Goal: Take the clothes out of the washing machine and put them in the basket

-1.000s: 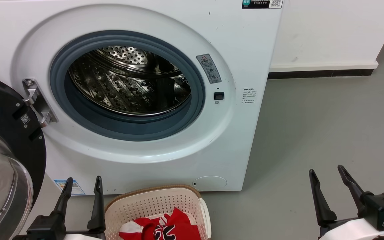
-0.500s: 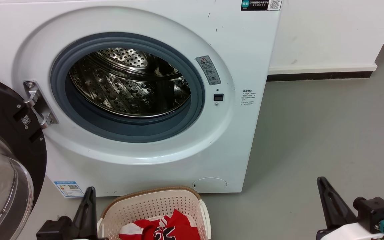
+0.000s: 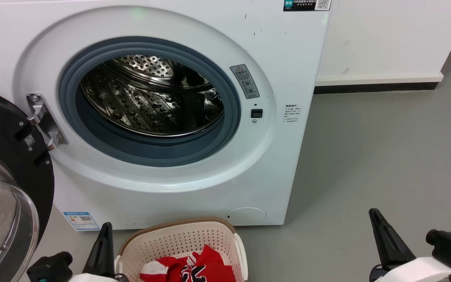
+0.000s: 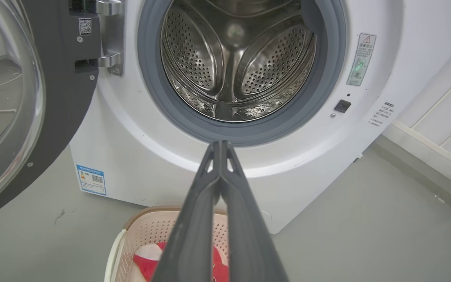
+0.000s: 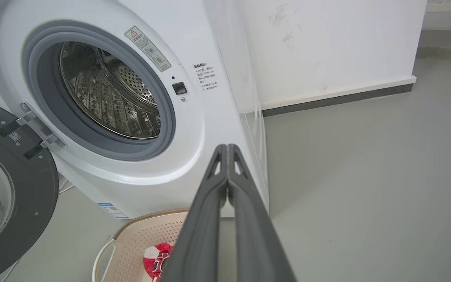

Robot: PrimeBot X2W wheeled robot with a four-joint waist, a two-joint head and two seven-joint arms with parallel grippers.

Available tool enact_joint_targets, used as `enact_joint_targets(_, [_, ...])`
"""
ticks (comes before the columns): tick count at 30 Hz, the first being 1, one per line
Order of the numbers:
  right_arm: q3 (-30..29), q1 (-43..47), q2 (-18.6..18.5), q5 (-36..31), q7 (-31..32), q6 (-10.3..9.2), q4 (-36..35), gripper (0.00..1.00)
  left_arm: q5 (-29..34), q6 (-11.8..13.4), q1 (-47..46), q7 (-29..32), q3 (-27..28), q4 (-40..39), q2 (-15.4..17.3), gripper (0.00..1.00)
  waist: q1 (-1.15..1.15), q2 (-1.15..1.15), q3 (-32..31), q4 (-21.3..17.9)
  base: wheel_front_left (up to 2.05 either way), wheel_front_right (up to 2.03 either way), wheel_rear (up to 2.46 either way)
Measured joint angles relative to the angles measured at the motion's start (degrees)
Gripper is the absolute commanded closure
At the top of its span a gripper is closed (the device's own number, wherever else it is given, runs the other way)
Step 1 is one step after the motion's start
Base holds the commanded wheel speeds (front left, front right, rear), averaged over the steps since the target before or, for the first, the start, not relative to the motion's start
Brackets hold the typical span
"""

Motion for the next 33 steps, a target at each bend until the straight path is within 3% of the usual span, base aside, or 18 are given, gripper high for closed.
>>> enact_joint_targets(33, [-0.73, -6.12, -1.14, 31.47, -0.56, -0.01, 8.46, 1.00, -27.65, -3.45, -6.26, 4.32, 2.30, 6.01, -1.38, 1.00, 0.00, 0.00, 0.72, 0.24, 0.00, 0.00, 0.00])
